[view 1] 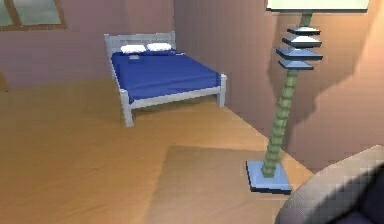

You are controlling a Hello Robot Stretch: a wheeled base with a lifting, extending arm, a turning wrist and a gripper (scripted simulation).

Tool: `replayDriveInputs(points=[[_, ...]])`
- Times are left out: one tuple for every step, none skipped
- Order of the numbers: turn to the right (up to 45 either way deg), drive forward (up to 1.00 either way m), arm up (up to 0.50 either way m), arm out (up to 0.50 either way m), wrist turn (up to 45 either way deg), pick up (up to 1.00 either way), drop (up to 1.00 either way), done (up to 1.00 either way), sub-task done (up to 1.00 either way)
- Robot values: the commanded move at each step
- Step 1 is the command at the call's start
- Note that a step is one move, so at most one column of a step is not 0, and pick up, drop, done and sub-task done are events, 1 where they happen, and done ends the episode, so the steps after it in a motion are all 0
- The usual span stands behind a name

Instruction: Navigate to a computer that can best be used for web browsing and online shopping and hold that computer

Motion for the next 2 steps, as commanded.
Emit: replayDriveInputs(points=[[-45.0, 0.0, 0.0, 0.0, 0.0, 0.0, 0.0, 0.0, 0.0], [-42.0, 0.0, 0.0, 0.0, 0.0, 0.0, 0.0, 0.0, 0.0]])
